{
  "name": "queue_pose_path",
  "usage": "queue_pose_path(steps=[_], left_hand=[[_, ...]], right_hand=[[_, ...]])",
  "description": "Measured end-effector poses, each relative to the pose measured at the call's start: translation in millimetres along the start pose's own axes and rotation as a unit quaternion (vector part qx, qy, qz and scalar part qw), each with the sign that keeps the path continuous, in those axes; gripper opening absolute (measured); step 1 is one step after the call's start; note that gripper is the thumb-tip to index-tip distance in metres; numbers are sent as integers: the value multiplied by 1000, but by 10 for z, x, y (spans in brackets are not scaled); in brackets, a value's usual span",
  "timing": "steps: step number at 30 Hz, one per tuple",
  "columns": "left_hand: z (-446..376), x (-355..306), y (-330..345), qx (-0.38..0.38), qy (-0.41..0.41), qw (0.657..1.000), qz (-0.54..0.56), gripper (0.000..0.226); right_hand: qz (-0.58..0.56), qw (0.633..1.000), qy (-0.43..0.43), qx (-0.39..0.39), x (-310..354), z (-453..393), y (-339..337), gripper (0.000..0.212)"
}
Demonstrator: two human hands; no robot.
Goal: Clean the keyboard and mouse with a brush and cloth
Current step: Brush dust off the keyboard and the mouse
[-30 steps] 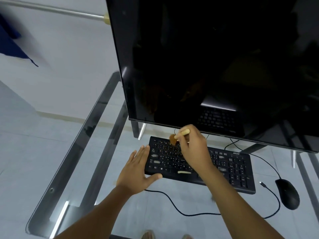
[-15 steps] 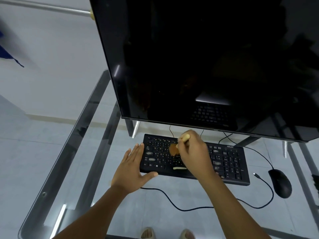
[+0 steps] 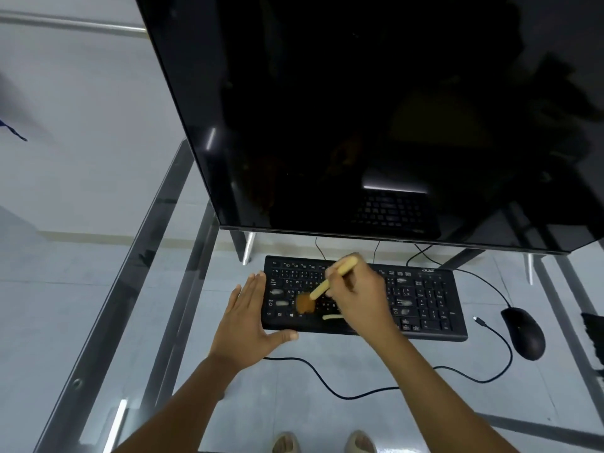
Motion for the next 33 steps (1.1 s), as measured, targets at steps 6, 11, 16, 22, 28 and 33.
queue_pose_path(steps=[6,11,16,22,28,33], left_hand=[[-142,-93,-21,-35,-28,998,36,120],[-118,-11,59,-25,-24,999,36,121],[-104,8,76,-19,-40,999,22,125],[-94,-14,59,-17,-50,999,15,126],[-87,-51,15,-27,-42,999,8,125],[-95,-97,1,-31,-41,999,13,124]], right_hand=[[25,997,-10,-76,-146,-185,-258,4],[40,999,-18,23,-45,-213,18,8],[30,999,-35,-10,110,-369,-66,9],[115,989,-84,-27,175,-410,-69,8],[93,995,-31,18,-64,-343,-96,13],[63,998,-24,12,-177,-272,-287,13]])
Point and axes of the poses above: each hand's wrist, its own z-axis away from the middle knuckle, its own y-axis out of the palm, x = y × z, the point moved 9 cm from there along -z, towards the middle knuckle, and after that the axes turned 9 degrees about z, right-handed, at the moved point
